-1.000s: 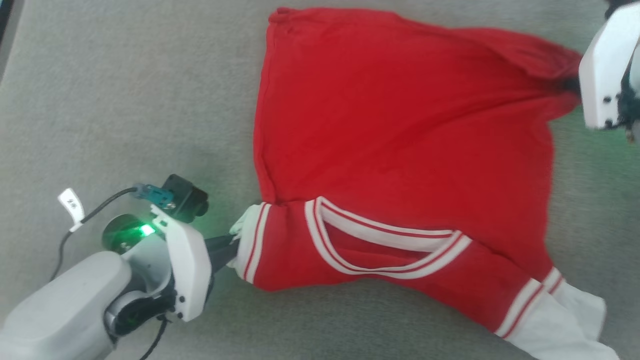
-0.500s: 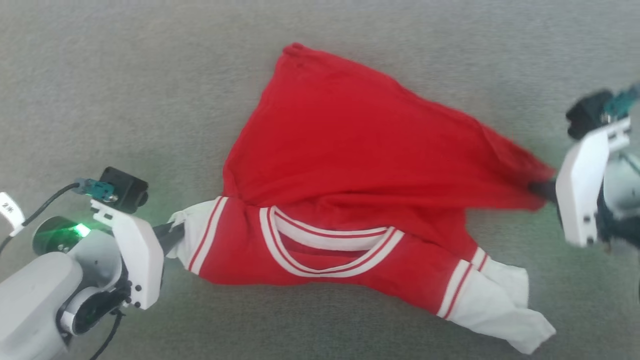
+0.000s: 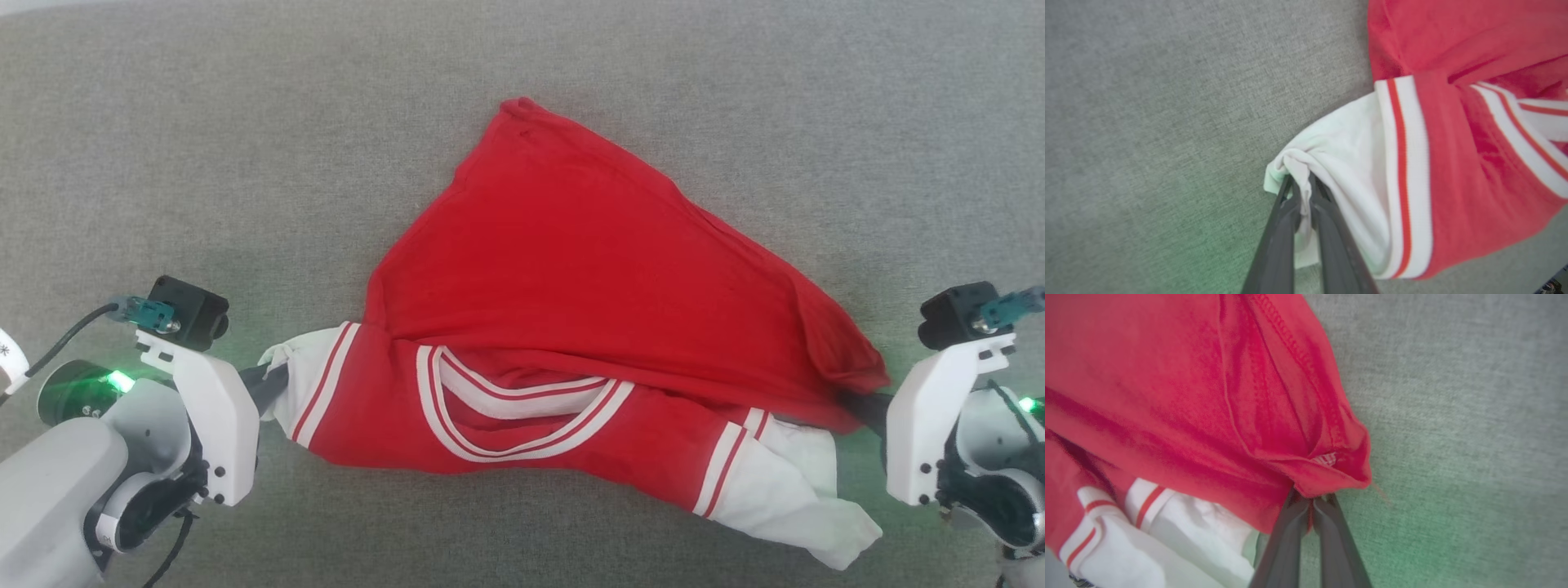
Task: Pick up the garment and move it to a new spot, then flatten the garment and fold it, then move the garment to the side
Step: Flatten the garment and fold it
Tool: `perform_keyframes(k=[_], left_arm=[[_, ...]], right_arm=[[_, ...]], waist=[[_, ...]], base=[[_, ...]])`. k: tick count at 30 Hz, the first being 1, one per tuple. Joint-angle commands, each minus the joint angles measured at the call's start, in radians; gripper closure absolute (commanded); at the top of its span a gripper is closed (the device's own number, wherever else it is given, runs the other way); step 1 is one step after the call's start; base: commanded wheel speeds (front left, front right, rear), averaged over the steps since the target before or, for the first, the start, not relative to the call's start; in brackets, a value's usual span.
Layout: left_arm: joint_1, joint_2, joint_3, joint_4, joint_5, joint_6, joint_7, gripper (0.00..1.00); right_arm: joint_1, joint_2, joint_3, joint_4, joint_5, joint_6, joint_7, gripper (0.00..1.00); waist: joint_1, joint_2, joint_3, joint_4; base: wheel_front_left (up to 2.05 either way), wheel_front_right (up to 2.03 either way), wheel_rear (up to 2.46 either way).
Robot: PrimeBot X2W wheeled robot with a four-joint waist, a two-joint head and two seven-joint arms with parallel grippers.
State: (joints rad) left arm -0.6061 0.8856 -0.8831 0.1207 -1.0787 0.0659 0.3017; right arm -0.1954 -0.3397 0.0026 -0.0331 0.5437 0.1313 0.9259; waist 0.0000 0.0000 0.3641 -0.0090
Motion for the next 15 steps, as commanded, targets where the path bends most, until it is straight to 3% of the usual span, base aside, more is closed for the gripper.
perform_keyframes(k=[1, 2, 7, 15], left_arm=[[0.015, -0.01, -0.009, 0.007, -0.002, -0.002, -0.001, 1.0], [0.016, -0.011, -0.01, 0.008, -0.002, -0.003, -0.003, 1.0], [0.024, -0.016, -0.016, 0.011, -0.001, -0.004, -0.005, 1.0], [0.031, -0.024, -0.021, -0.006, -0.007, 0.006, -0.007, 1.0]], right_arm=[[0.003, 0.01, 0.019, 0.056, -0.02, -0.001, -0.025, 0.09], [-0.003, 0.012, 0.027, 0.074, -0.022, -0.001, -0.039, 0.0], [-0.04, -0.018, 0.056, 0.083, -0.019, -0.002, -0.091, 0.0], [-0.108, -0.078, 0.077, -0.091, -0.013, -0.001, -0.118, 0.0]], waist=[[0.0, 0.0, -0.005, 0.0], [0.0, 0.0, -0.007, 0.0], [0.0, 0.0, -0.023, 0.001], [0.0, 0.0, -0.039, 0.015]], base=[[0.0, 0.0, 0.0], [0.0, 0.0, 0.0], [0.0, 0.0, 0.0], [0.0, 0.0, 0.0]])
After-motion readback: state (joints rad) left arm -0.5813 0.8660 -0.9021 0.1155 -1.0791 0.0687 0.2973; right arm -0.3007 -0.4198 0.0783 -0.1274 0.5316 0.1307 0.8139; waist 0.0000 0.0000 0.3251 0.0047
